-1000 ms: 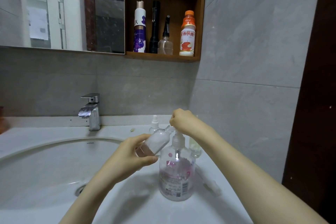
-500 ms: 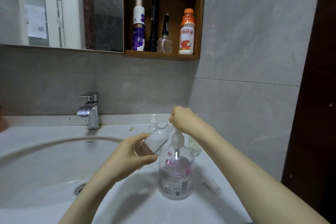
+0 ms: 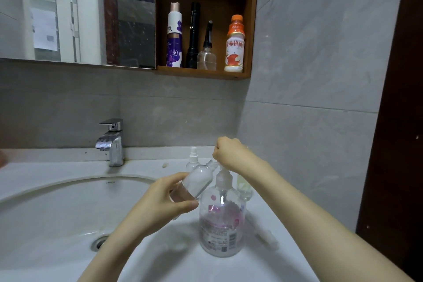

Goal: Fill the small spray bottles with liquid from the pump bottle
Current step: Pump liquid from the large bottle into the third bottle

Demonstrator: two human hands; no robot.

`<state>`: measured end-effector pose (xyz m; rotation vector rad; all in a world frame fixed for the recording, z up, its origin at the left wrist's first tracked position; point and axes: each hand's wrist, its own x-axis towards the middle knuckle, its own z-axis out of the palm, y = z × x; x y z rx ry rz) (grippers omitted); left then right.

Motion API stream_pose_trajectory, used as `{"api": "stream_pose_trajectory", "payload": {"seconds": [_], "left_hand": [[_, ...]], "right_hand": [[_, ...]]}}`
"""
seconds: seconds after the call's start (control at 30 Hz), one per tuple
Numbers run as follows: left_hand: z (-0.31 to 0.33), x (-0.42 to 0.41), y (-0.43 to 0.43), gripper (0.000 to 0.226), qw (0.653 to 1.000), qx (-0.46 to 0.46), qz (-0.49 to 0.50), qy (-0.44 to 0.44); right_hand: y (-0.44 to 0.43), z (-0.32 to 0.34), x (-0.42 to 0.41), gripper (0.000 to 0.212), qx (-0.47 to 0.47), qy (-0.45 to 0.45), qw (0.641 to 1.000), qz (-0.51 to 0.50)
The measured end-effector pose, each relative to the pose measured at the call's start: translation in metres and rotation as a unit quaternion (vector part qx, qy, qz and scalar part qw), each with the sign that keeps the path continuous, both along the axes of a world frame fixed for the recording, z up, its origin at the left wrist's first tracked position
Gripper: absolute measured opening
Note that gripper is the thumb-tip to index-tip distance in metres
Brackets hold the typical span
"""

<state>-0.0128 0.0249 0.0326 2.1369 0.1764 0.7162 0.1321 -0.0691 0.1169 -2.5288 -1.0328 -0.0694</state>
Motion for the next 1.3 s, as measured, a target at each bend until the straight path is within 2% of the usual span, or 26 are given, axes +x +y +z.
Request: {"api": "stream_pose_trajectory", "payload": {"seconds": [0.33, 0.5, 0.7, 0.93, 1.2, 1.3], "left_hand": [[0.0, -0.001, 0.002, 0.05, 1.0, -0.009, -0.017, -0.005], [-0.001, 0.002, 0.003, 0.042, 1.0, -0.013, -0.013, -0.004], [0.0, -0.002, -0.001, 0.041, 1.0, -0.008, -0.006, -0.004], [-0.001, 0.003, 0.001, 0.041, 1.0, -0.014, -0.004, -0.003], [0.002, -0.003, -0.003, 0.036, 1.0, -0.009, -0.009, -0.003], [0.001, -0.003, -0.003, 0.043, 1.0, -0.018, -0.011, -0.004]], "right_hand": [[0.003, 0.0, 0.007, 0.027, 0.032, 0.018, 0.999, 0.006], [0.004, 0.001, 0.003, 0.029, 0.0, -0.001, 1.0, 0.004], [-0.002, 0.004, 0.006, 0.031, 0.012, -0.005, 1.0, 0.026], [0.004, -0.001, 0.001, 0.027, -0.01, -0.002, 1.0, -0.011], [-0.003, 0.003, 0.004, 0.031, 0.022, 0.002, 1.0, 0.012], [0.0, -0.001, 0.004, 0.025, 0.024, 0.024, 0.999, 0.003]]}}
